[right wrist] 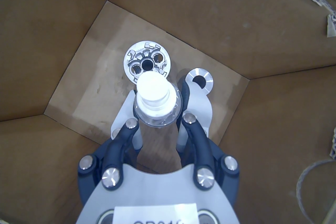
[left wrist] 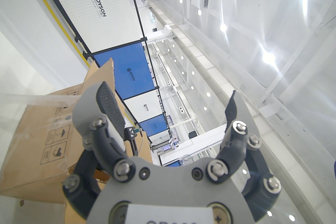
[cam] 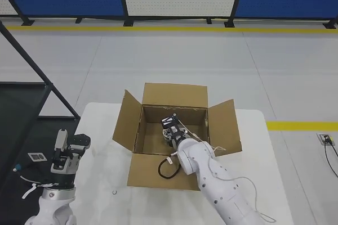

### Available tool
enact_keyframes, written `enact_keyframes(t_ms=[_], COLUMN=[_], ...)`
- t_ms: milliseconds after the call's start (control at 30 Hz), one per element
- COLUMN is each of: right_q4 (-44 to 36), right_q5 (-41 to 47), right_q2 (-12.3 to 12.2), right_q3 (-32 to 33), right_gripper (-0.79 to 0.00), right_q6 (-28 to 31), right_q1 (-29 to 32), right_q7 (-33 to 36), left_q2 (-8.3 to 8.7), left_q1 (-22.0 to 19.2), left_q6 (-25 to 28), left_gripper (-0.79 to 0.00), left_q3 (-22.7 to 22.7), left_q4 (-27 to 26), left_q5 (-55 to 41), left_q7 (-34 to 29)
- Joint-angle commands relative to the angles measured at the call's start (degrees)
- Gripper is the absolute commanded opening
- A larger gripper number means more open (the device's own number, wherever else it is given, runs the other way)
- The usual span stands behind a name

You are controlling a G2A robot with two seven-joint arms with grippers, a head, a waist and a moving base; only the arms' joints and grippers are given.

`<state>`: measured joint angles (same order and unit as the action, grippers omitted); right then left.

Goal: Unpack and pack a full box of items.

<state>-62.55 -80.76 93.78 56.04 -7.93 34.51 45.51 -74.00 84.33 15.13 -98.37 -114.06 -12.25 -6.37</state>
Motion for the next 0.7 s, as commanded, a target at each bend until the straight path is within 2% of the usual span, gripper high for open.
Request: enact_keyframes(t_ms=[0,367,533,633,667], right_q4=[0.34,-3.54,-7.90,-11.46,-12.75], right_q5=[0.25,-0.45,-1.69,-2.36,-2.59], right_q2=[0.07,-0.32,-0.80,-1.12,-1.21], right_q3=[0.20,2.05,3.38,4.37,4.67], right_gripper=[-0.471,-0.394,-0.225,-0.197,-0.163], right_q6=[0.02,0.63,0.53,0.42,0.26], right_q1=[-0.02,3.52,6.25,8.18,8.88], right_q7=[-0.34,-1.43,-1.78,-2.37,-2.58], left_q2=[0.00,0.00,0.00,0.00,0.00], left_q1=[0.00,0.00,0.00,0.00,0.00], left_q6=[0.00,0.00,0.00,0.00,0.00], left_gripper=[0.000,0.000,0.000,0.000,0.000], left_q3=[0.00,0.00,0.00,0.00,0.00], left_q4=[0.00,0.00,0.00,0.00,0.00], left_q5=[0.00,0.00,0.00,0.00,0.00], left_q7=[0.00,0.00,0.00,0.00,0.00])
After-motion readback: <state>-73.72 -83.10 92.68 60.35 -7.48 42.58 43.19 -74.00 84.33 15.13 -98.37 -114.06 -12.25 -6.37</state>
